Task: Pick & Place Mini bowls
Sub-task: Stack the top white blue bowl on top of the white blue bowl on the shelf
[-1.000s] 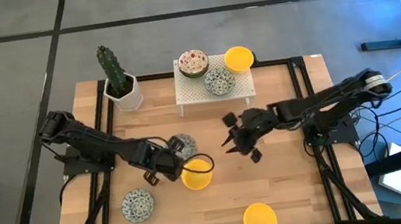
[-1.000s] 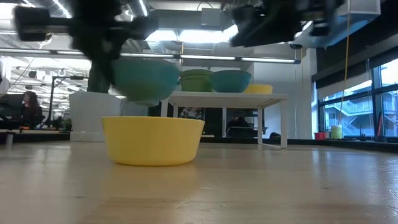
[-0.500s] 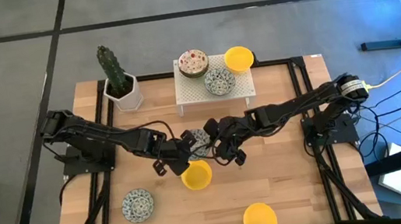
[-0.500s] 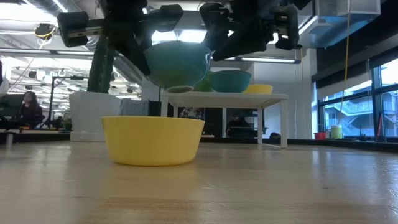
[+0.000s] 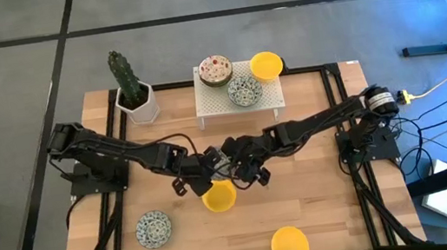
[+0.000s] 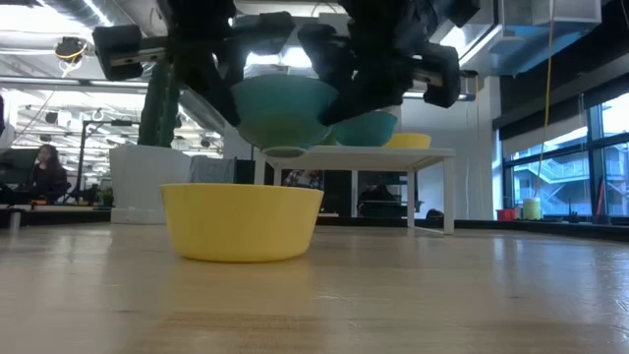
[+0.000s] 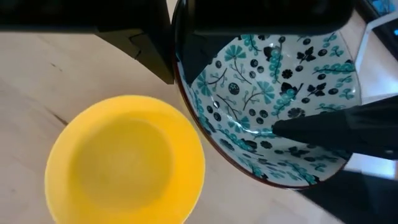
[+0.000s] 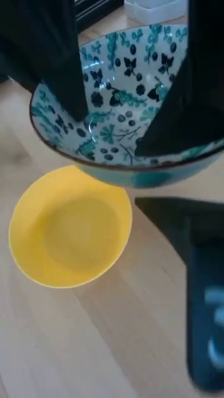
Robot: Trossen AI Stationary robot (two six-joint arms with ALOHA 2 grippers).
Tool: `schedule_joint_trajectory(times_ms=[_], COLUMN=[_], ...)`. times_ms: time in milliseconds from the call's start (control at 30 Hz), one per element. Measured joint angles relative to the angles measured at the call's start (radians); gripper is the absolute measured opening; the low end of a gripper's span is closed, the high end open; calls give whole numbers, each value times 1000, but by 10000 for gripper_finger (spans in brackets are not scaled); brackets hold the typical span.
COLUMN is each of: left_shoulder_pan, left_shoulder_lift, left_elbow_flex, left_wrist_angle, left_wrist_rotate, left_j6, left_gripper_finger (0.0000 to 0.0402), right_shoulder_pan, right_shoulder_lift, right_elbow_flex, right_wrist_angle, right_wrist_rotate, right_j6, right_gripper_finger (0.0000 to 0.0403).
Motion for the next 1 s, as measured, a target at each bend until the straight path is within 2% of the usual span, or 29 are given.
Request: schedule_joint_trajectory(times_ms=[133, 167, 367, 467, 700, 900, 1000], left_shoulder_pan=[1, 1, 3, 7, 14, 31, 34], left_shoulder_lift=[0, 0, -3, -3, -23, -89, -132], left_elbow_flex=[0, 0, 0, 0, 7, 9, -6], left_wrist_angle=[27, 37, 97, 124, 164, 157, 77], left_wrist_rotate=[17, 19, -24, -68, -113, -203, -211], left_j6=[29, 36, -33, -145, -436, -572, -621], left_gripper_finger=[19, 23, 59, 80, 132, 164, 172], right_shoulder_pan=[1, 3, 1, 5, -3, -43, -80], right_shoulder_lift=[-8, -9, -14, -18, -19, -54, -98], right_elbow_flex=[-1, 4, 60, 99, 265, 366, 391], right_wrist_angle=[-19, -31, -162, -247, -567, -693, -731], right_wrist_rotate=[-29, -31, -13, 5, 114, 123, 162], right_j6=[-25, -28, -10, 22, 103, 155, 203], right_gripper_finger=[31, 22, 17, 16, 16, 16, 16])
